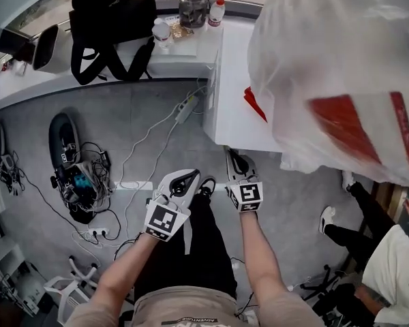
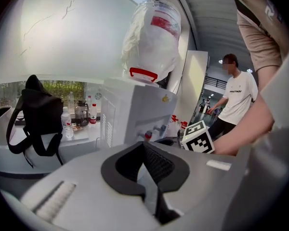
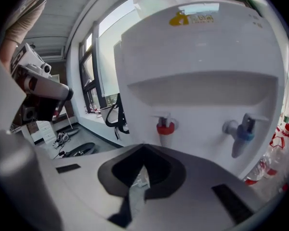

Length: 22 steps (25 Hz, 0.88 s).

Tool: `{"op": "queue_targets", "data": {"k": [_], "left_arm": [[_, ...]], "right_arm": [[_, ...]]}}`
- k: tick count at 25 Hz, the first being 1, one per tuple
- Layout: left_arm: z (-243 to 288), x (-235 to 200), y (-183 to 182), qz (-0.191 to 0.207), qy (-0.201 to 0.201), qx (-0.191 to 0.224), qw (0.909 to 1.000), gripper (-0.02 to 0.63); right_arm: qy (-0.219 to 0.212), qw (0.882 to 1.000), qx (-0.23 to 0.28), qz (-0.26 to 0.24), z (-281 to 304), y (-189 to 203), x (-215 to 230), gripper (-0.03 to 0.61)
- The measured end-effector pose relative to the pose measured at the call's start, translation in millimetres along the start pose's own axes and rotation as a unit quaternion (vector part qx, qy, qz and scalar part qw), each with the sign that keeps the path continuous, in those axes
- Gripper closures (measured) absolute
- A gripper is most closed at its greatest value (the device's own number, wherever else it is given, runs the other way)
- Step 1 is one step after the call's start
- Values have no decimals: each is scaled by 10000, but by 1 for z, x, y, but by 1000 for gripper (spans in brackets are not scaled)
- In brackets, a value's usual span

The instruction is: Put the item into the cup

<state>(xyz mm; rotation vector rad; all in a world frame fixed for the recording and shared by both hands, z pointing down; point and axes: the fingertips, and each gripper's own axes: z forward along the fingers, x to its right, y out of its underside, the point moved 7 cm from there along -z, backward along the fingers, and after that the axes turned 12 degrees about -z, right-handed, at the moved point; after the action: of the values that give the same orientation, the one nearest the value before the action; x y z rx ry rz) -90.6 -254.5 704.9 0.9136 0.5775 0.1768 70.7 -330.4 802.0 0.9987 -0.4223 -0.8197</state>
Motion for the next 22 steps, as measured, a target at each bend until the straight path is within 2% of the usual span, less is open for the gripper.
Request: {"op": "queue_targets", "data": {"k": [9, 16, 22], "left_arm": [[5, -25, 31, -126, -74, -121, 9998, 606], [1, -20, 58, -265, 6, -312, 9992, 606], [3, -15, 66, -275, 83, -318, 9991, 606]], "right_arm": [[189, 9998, 6, 93, 32, 31, 5, 566], [397, 9991, -109, 129, 47, 48, 11, 566], [409, 9989, -214, 105, 54, 59, 15, 566]]}}
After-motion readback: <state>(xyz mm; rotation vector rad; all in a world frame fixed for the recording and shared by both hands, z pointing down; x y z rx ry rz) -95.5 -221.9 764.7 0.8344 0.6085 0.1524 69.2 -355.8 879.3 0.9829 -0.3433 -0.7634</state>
